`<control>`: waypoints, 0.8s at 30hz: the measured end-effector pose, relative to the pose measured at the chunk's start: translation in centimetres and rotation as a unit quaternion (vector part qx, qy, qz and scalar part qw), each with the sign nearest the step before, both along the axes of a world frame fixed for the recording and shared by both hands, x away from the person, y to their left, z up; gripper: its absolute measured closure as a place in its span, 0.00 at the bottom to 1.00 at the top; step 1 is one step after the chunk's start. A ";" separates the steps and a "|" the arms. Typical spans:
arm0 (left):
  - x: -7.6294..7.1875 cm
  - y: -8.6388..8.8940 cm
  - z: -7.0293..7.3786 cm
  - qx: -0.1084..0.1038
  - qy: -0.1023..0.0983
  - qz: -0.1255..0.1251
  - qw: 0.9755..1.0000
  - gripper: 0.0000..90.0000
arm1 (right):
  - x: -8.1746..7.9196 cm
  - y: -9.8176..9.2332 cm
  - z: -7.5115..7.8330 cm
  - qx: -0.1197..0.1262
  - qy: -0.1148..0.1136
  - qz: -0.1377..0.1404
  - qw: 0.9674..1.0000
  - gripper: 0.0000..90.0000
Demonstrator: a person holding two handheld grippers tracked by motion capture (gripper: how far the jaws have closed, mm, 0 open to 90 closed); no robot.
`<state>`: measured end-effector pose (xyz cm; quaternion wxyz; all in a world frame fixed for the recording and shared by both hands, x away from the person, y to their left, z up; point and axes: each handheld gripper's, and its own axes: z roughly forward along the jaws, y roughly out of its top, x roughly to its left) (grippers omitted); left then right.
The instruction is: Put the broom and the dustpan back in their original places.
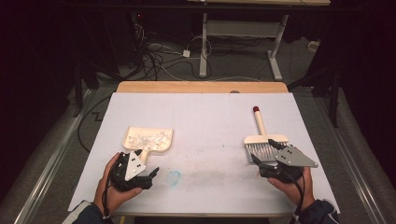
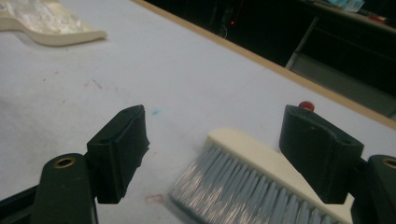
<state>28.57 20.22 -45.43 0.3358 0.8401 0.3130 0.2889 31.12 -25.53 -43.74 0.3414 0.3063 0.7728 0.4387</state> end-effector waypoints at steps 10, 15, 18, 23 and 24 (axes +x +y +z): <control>-0.5 0.0 0.1 0.007 -0.009 -0.004 1.000 0.21 | -1.0 0.5 -0.8 -0.018 0.013 0.011 1.000 0.26; -0.3 0.0 0.0 0.010 -0.004 -0.007 1.000 0.21 | -1.0 0.7 -0.9 -0.023 0.012 0.010 1.000 0.26; -0.2 0.0 -0.1 0.011 -0.004 -0.006 1.000 0.21 | -0.9 0.6 -0.9 -0.021 0.012 0.011 1.000 0.26; -0.3 -0.1 -0.1 0.016 -0.004 -0.005 1.000 0.21 | -1.0 0.5 -0.9 -0.022 0.012 0.012 1.000 0.26; -0.3 -0.2 -0.1 0.017 -0.005 -0.005 1.000 0.21 | -1.0 0.5 -0.8 -0.021 0.012 0.011 1.000 0.26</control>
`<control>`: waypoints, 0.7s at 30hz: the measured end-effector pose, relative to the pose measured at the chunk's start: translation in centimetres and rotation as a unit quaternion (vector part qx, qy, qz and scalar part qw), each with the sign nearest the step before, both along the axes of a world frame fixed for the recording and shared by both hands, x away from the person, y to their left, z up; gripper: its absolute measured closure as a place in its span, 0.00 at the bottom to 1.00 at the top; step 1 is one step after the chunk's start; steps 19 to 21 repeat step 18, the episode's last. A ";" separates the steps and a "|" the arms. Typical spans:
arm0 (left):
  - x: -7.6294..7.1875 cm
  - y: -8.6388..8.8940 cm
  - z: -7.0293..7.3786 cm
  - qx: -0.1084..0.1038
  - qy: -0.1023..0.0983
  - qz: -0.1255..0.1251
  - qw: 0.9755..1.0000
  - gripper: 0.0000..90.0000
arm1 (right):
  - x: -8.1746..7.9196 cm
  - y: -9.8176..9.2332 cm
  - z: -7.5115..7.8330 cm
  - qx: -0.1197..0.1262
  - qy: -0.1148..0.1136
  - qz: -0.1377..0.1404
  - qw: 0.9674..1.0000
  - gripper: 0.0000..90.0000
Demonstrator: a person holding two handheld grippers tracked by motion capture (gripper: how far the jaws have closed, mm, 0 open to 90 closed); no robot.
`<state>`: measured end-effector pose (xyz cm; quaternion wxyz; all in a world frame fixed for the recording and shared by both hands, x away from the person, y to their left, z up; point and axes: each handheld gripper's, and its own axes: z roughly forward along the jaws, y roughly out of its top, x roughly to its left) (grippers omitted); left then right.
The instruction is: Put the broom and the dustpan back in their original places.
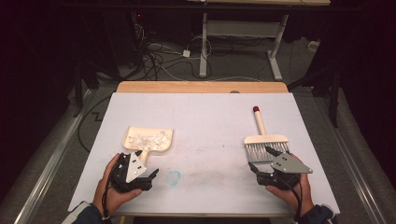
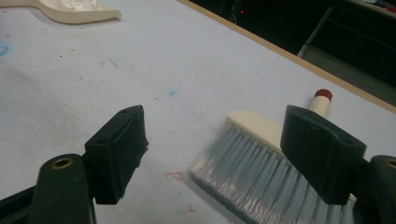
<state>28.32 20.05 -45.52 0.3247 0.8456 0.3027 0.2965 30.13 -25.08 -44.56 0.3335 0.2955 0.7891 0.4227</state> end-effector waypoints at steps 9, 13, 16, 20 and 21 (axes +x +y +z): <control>0.5 -0.1 -0.2 -0.002 0.006 -0.001 1.000 0.21 | 0.1 -0.2 0.0 0.002 -0.001 -0.007 1.000 0.25; 0.5 -0.3 -0.3 -0.001 0.010 -0.004 1.000 0.21 | 0.1 -0.4 0.2 0.003 -0.001 -0.010 1.000 0.25; 0.6 -0.3 -0.3 -0.001 0.010 -0.003 1.000 0.21 | 0.2 -0.3 0.1 0.002 -0.002 -0.011 1.000 0.25; 0.7 -0.3 -0.3 0.000 0.011 -0.001 1.000 0.21 | 0.2 -0.3 0.0 -0.003 -0.001 -0.011 1.000 0.25; 0.7 -0.3 -0.3 0.000 0.011 -0.001 1.000 0.21 | 0.2 -0.3 0.0 -0.003 -0.001 -0.011 1.000 0.25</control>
